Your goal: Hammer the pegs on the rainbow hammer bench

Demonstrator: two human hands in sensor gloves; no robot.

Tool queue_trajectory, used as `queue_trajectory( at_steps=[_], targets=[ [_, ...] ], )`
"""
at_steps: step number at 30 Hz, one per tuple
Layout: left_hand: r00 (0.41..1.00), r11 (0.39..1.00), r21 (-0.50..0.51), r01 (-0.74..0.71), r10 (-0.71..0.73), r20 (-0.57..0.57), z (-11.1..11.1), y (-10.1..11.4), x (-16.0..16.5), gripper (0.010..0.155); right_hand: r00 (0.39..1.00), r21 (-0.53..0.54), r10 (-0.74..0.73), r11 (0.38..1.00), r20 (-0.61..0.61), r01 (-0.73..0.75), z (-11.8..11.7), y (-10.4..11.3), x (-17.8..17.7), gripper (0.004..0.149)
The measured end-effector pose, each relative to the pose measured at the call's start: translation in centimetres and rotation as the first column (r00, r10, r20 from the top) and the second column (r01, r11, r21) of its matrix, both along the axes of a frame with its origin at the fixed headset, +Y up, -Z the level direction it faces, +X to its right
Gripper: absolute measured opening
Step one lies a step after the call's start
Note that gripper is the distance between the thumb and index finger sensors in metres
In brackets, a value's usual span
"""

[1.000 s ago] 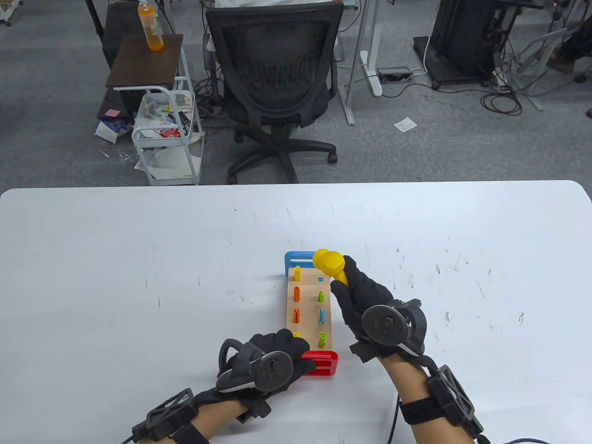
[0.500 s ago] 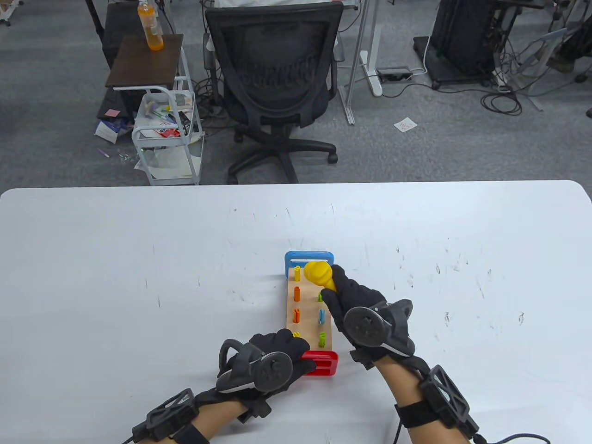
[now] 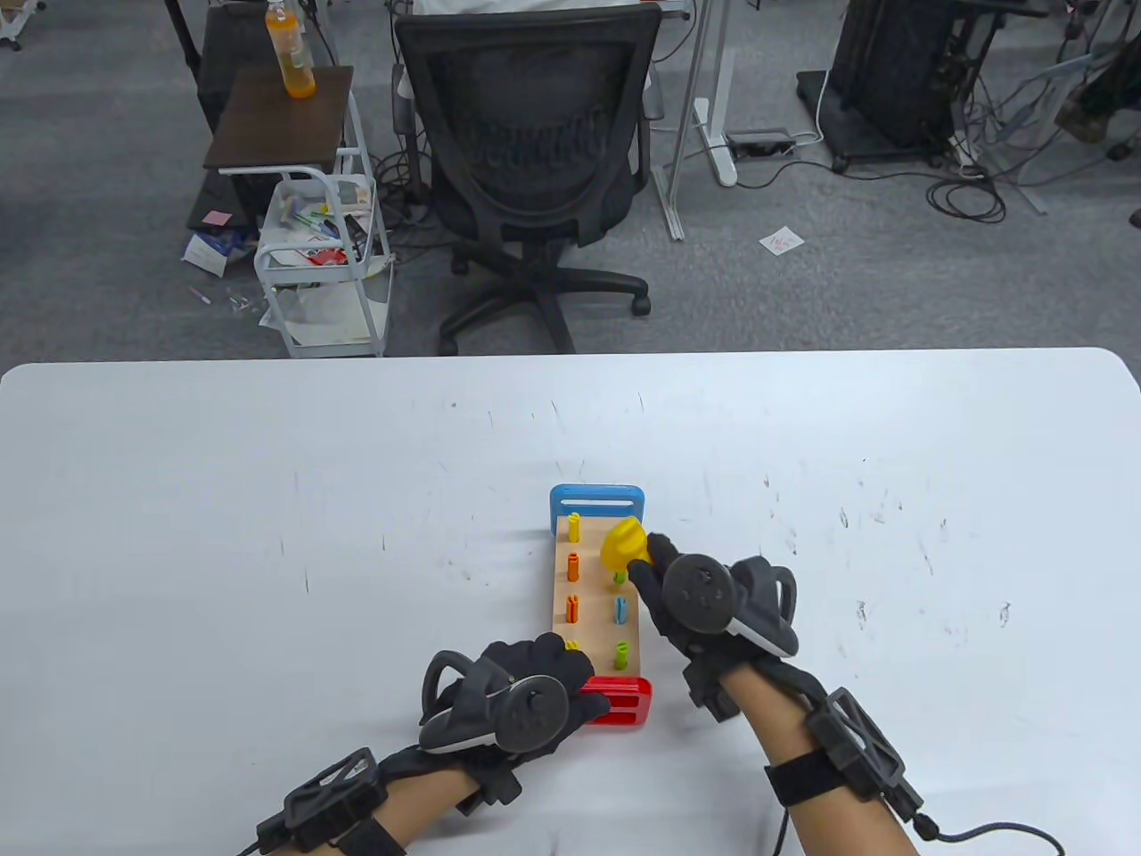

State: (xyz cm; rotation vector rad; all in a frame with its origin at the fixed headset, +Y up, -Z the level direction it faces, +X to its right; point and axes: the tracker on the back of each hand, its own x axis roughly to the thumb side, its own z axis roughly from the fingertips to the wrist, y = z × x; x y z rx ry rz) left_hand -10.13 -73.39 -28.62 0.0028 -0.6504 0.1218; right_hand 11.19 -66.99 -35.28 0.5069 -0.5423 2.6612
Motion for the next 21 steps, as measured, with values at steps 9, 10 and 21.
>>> queue_trajectory(
  at_steps=[9,10,21],
  targets=[
    [1.0,1.0,-0.009,0.003,-0.003,-0.001,0.0,0.0,0.0,0.058,0.987,0.145,-0.159,0.977,-0.006,0.158,1.5,3.2,1.5,0.063],
    [1.0,1.0,-0.01,0.001,-0.001,-0.002,0.0,0.0,0.0,0.058,0.986,0.158,-0.164,0.974,-0.004,0.163,1.5,2.5,1.4,0.063],
    [1.0,1.0,-0.015,-0.01,0.01,0.002,-0.1,0.0,0.0,0.058,0.999,0.002,-0.029,1.0,0.015,0.029,0.4,0.6,1.1,0.062]
  ],
)
